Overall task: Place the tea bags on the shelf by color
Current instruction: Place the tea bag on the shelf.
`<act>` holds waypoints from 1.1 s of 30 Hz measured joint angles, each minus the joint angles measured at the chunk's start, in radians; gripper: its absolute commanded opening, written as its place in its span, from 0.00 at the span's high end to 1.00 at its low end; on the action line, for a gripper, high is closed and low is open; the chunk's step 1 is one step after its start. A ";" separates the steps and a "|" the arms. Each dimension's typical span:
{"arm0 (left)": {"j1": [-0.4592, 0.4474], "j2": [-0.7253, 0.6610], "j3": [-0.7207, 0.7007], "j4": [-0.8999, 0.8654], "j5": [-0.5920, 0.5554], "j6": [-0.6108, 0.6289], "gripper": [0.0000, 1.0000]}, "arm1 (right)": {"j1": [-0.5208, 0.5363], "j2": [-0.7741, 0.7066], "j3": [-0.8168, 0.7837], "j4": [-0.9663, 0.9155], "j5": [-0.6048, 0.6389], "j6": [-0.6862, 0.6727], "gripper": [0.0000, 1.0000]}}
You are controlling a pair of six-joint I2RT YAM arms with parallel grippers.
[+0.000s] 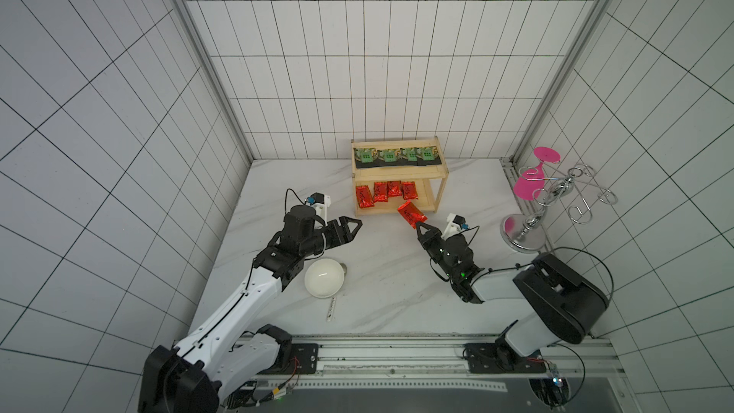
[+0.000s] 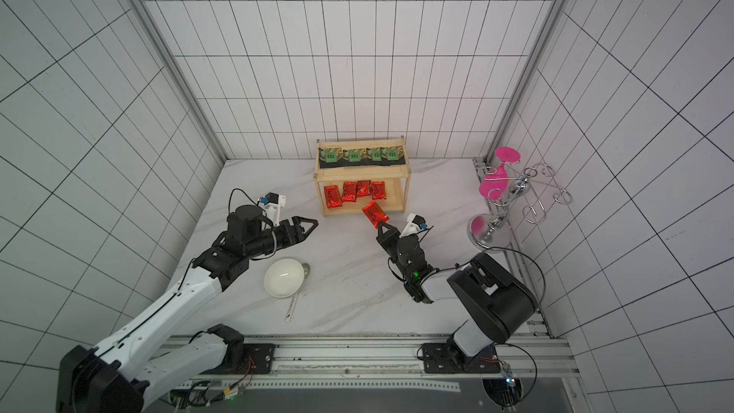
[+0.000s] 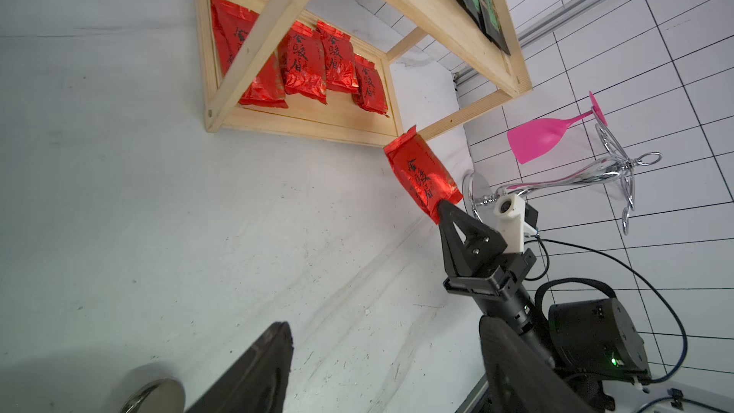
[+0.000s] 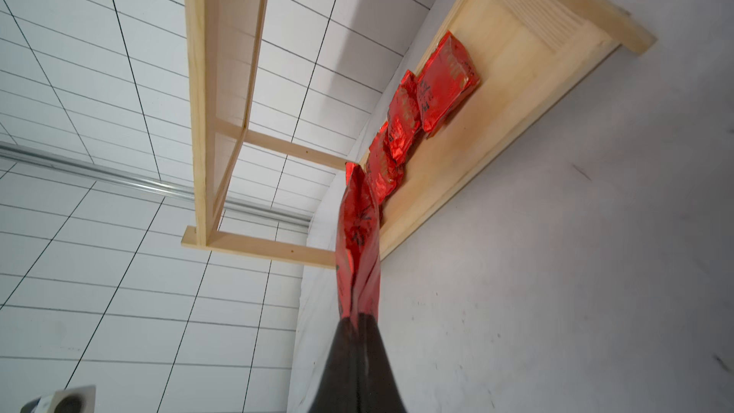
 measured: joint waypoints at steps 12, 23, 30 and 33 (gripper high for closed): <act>-0.021 -0.035 -0.007 -0.135 -0.020 0.036 0.22 | -0.098 0.212 0.259 0.101 0.136 -0.103 1.00; -0.027 -0.042 -0.007 -0.155 -0.045 0.043 0.22 | -0.137 0.313 0.340 0.020 0.190 -0.113 1.00; -0.027 -0.042 -0.007 -0.154 -0.046 0.043 0.22 | -0.139 0.358 0.386 -0.008 0.222 -0.106 1.00; -0.027 -0.041 -0.007 -0.154 -0.046 0.044 0.22 | -0.143 0.385 0.402 -0.013 0.232 -0.095 1.00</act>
